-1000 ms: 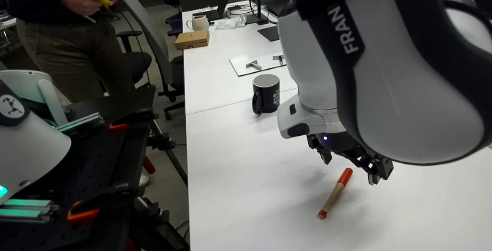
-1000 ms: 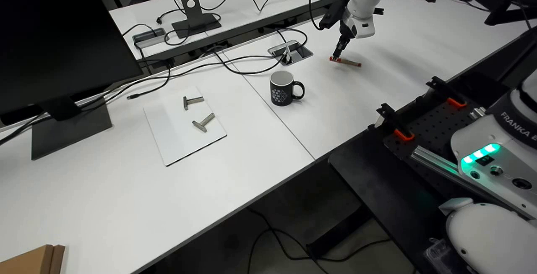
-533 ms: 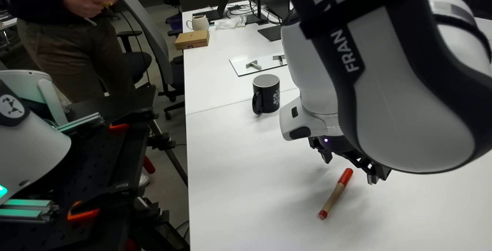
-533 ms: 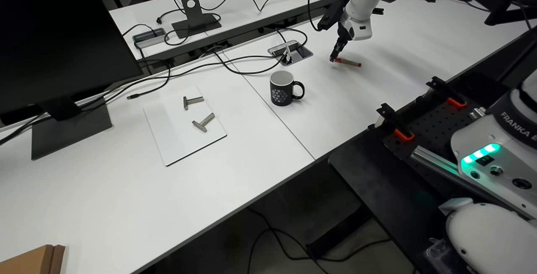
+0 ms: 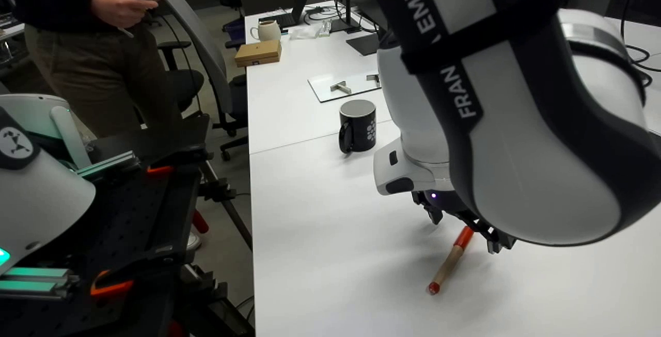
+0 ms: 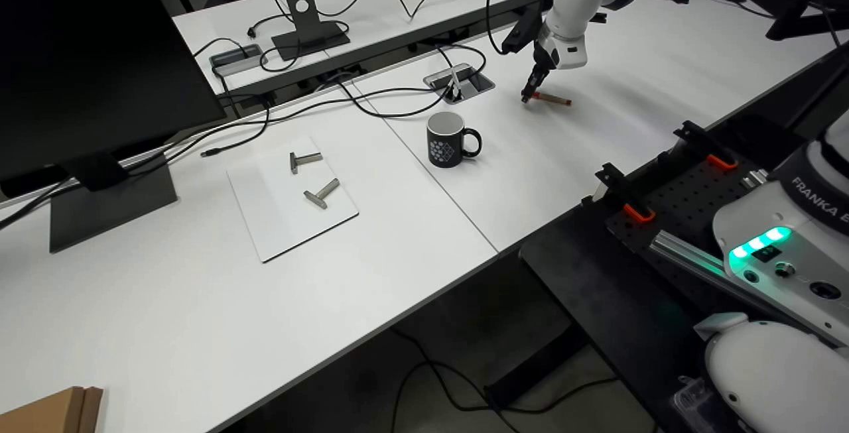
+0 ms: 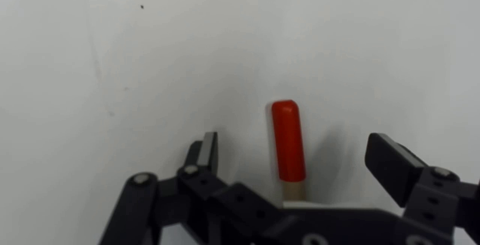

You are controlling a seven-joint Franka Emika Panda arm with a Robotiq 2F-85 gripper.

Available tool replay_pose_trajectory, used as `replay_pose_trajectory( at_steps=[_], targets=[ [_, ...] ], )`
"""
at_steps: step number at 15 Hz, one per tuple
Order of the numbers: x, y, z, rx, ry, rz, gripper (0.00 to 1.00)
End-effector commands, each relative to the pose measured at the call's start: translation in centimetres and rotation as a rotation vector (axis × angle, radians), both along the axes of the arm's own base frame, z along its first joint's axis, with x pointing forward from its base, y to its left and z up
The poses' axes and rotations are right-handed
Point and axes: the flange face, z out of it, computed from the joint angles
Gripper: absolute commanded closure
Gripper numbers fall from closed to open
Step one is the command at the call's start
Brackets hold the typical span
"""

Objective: Put the pen inside the mug cup

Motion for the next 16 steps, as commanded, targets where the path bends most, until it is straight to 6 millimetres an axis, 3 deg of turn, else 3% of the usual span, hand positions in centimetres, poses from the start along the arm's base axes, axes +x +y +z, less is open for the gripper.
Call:
replay_pose_trajectory(
  at_steps=[1,6,7,8,16],
  targets=[
    [0.28,-0.02,-0.74,0.019,0.004,-0.013,0.00],
    [-0.16,0.20,-1.46,0.030,0.015,-0.016,0.00],
    [-0.18,0.19,-1.45,0.031,0.015,-0.016,0.25],
    [-0.36,0.24,-1.55,0.032,0.014,-0.017,0.26],
    [-0.04,0.05,-1.19,0.039,0.005,-0.025,0.88]
  ],
)
